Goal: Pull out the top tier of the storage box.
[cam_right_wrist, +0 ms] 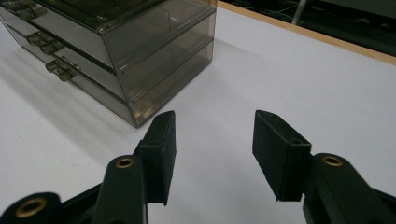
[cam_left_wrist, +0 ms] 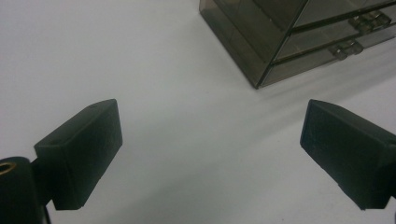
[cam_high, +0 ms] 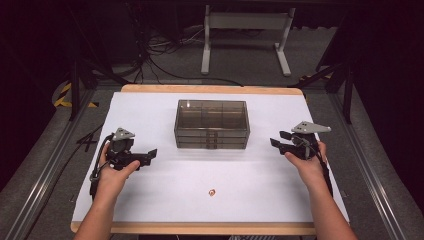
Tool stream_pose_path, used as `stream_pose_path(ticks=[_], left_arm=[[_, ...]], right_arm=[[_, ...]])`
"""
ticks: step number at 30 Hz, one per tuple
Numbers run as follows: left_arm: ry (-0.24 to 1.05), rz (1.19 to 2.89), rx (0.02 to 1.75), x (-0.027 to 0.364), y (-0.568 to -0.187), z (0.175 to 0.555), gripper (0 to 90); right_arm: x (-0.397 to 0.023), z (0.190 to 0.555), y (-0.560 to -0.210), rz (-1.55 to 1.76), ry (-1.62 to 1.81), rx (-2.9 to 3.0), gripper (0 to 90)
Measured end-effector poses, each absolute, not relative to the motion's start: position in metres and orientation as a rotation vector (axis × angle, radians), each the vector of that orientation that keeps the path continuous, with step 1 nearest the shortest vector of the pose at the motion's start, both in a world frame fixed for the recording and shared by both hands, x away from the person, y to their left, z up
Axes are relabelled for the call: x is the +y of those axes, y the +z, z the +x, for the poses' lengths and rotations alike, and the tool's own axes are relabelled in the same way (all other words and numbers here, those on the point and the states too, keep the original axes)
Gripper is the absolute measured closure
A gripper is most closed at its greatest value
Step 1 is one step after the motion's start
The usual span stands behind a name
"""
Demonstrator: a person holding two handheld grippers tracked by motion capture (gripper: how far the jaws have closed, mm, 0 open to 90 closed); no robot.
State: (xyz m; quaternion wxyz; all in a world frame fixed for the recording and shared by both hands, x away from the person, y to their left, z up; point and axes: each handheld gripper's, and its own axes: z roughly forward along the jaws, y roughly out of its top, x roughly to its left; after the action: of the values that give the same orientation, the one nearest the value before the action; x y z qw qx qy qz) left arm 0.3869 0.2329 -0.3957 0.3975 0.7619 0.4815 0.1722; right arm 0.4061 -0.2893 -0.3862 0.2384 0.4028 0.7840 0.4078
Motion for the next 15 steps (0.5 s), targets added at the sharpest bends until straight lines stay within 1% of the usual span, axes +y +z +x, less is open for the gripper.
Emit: stream_pose_path(ticks=[4,10,15], left_arm=[[0.477,1.936,1.205,0.2324,-0.3941,0.3845,6.3],[0.482,1.940,1.179,0.2320,-0.3944,0.3830,5.6],[0.488,1.933,1.199,0.2326,-0.3948,0.3827,5.5]], right_arm=[[-0.2874,0.4051,-0.3856,1.088,1.121,2.147,50.3],[-0.2834,0.4043,-0.3877,1.078,1.111,2.145,48.9],[-0.2794,0.4026,-0.3903,1.054,1.100,2.138,49.2]])
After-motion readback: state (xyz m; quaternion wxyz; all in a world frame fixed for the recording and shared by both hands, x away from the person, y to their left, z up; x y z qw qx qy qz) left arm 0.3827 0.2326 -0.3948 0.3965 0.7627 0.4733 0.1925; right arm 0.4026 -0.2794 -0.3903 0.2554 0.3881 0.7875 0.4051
